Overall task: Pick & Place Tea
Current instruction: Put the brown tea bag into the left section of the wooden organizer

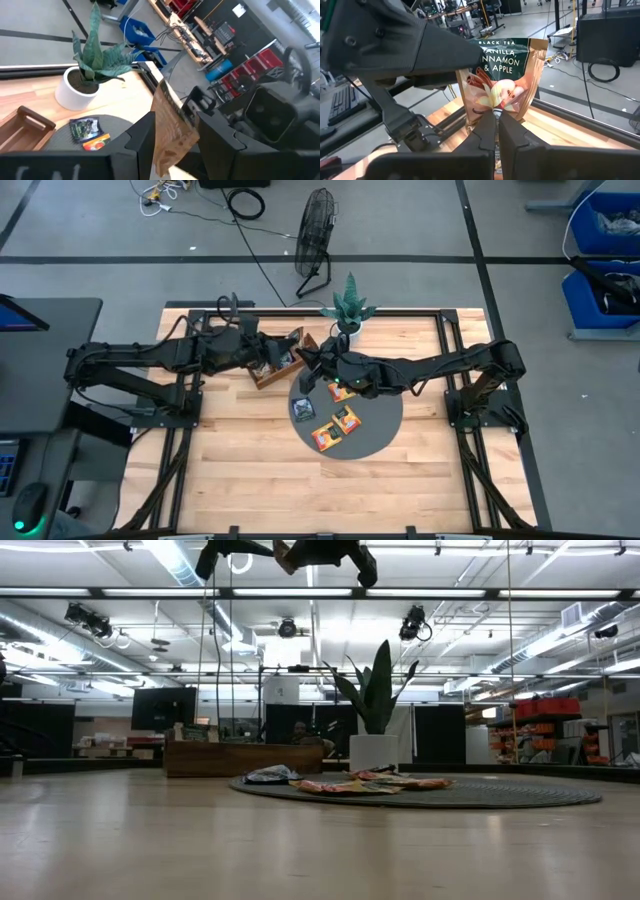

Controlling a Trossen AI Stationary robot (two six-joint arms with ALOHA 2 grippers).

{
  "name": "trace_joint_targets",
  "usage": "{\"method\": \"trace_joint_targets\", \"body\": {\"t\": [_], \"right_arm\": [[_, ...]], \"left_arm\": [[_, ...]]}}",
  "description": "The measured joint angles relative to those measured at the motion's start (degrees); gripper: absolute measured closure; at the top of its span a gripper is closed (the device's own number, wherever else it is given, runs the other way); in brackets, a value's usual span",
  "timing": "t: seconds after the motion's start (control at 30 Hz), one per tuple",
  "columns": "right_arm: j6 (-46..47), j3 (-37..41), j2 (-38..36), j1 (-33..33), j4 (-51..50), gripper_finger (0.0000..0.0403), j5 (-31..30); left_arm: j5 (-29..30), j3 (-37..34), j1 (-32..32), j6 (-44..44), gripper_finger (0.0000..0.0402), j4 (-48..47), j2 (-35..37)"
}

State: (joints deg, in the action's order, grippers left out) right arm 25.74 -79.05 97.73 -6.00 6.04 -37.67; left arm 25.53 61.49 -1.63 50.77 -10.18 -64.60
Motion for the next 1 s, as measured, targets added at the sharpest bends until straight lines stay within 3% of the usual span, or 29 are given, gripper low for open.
{"method": "trace_joint_targets", "body": {"t": [0.23, 0.53, 0.67, 0.77, 0.9, 1.0], "right_arm": [[0.3, 0.0, 0.0, 0.0, -0.3, 0.0403, 1.2], [0.3, 0.0, 0.0, 0.0, -1.0, 0.0403, 1.1], [0.1, 0.0, 0.0, 0.0, -1.2, 0.0401, 2.1], [-1.3, 0.0, 0.0, 0.2, -1.6, 0.0377, 6.0], [-2.1, 0.0, -0.4, 0.1, -2.2, 0.0316, 10.6], [-0.8, 0.0, -1.7, 0.0, -3.1, 0.0266, 14.0]], "left_arm": [[-0.3, 0.0, -0.1, 0.0, 0.0278, -0.1, 0.1], [-0.4, 0.0, -0.1, -0.6, 0.0389, -0.8, 0.1], [-0.4, 0.0, -0.1, -1.9, 0.0395, -1.3, 0.1], [-0.5, 0.0, 0.0, -3.6, 0.0398, -2.4, 0.1], [-0.4, 0.0, 0.9, -11.1, 0.0399, -4.6, 0.4], [4.3, 0.1, 3.3, -15.7, 0.0399, -7.1, 0.8]]}}
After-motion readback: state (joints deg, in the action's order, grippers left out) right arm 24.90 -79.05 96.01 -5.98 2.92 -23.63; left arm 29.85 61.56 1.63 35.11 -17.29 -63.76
